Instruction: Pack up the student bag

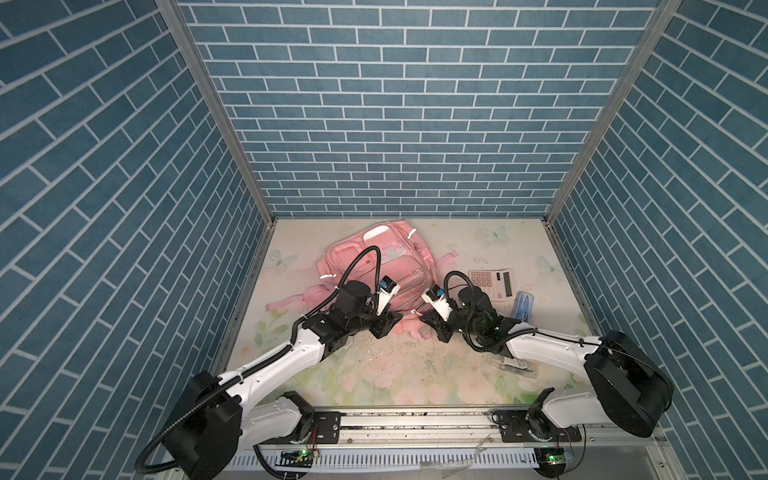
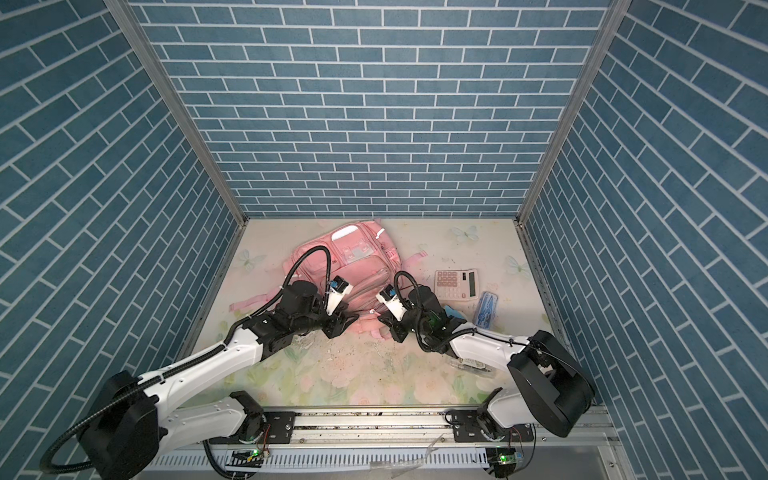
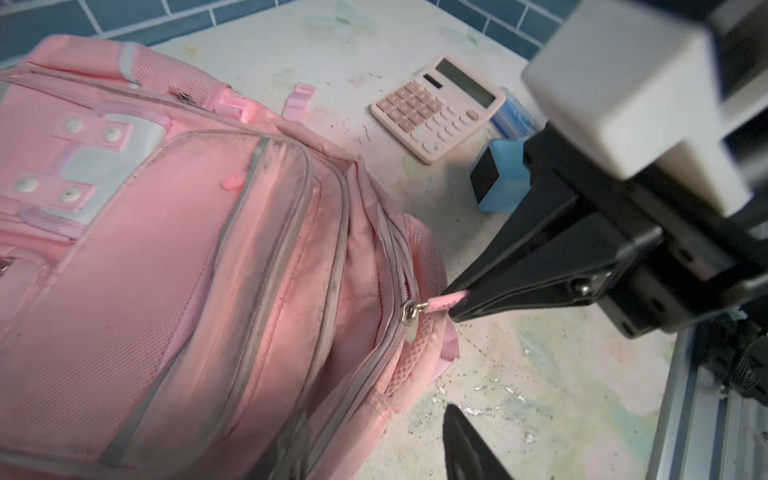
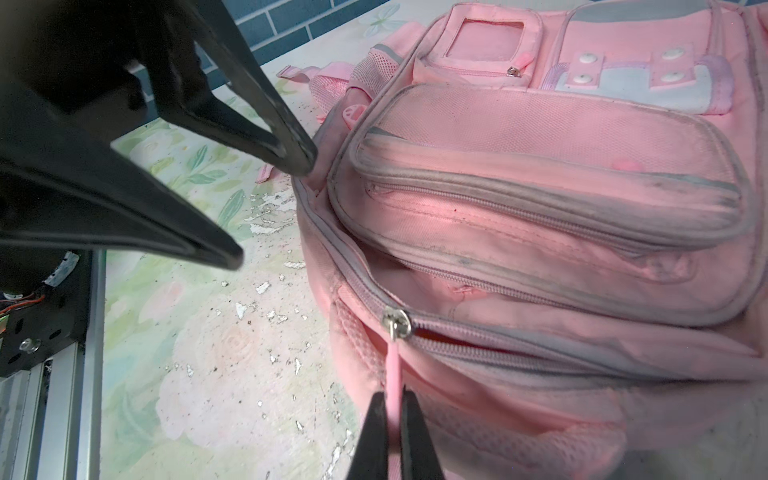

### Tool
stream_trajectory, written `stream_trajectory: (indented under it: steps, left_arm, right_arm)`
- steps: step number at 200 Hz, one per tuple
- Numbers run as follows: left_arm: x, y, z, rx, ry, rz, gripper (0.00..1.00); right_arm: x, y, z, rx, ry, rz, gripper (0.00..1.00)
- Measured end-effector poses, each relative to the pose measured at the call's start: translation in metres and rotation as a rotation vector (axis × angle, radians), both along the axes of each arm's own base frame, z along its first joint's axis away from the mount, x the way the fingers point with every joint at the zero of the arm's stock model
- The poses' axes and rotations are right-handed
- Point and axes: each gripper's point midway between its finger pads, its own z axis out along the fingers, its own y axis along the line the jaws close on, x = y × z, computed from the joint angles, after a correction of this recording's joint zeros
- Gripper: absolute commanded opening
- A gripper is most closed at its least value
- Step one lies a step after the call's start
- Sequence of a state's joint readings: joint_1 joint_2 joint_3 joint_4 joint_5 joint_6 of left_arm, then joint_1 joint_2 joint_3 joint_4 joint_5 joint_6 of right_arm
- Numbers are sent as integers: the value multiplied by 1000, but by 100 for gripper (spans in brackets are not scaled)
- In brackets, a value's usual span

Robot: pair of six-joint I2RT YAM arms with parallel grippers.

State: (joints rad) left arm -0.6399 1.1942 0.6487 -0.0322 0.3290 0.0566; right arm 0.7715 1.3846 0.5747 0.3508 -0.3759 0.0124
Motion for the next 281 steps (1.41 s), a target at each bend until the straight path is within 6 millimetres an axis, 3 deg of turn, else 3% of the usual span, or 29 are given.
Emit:
stream_trajectory:
  steps: [71, 90, 110, 142, 165, 222, 281]
  left_arm:
    - [0, -13, -34, 147, -50, -97, 55]
    - [3, -17, -40, 179, -60, -109, 38]
    - [6, -17, -44, 201, -65, -109, 0]
    - [8, -14, -41, 216, -76, -97, 0]
    - [5, -7, -34, 227, -77, -71, 0]
    - [-3, 28, -20, 201, -69, 34, 0]
    - [6, 54, -30, 204, -20, 108, 0]
  right_arm:
    - [0, 0, 1, 4, 5, -7, 0]
    - [0, -1, 0, 3, 5, -9, 0]
    - [2, -2, 0, 0, 6, -22, 0]
    - [11, -10, 1, 9, 16, -88, 0]
    - [22, -28, 0, 34, 35, -158, 0]
    - [64, -73, -5, 47, 64, -333, 0]
    - [60, -70, -9, 63, 97, -294, 0]
